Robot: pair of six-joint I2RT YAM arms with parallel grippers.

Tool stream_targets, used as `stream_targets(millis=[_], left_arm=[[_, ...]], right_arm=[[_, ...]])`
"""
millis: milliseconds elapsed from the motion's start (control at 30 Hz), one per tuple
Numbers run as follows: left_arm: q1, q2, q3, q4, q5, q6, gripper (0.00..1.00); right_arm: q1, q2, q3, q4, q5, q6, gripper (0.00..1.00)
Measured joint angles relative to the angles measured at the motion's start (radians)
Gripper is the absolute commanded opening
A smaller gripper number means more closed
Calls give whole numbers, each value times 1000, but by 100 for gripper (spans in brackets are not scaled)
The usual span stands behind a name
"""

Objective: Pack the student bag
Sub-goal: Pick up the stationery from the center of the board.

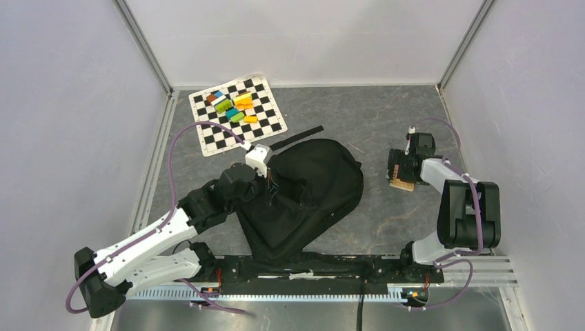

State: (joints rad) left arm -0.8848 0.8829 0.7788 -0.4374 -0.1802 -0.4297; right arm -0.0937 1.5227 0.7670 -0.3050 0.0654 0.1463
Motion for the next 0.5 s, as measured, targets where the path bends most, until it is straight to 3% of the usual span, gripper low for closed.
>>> stream_targets(millis=[67, 233, 500], left_arm=[[1, 0, 0, 0, 0, 0, 2], [4, -1, 0, -3, 0, 0, 2], [8, -22, 0, -19, 0, 0, 2]], right_arm=[[4, 5, 2, 2, 5, 7, 96], [5, 13, 6, 18, 2, 16, 81], [16, -8, 3, -9, -4, 14, 75]])
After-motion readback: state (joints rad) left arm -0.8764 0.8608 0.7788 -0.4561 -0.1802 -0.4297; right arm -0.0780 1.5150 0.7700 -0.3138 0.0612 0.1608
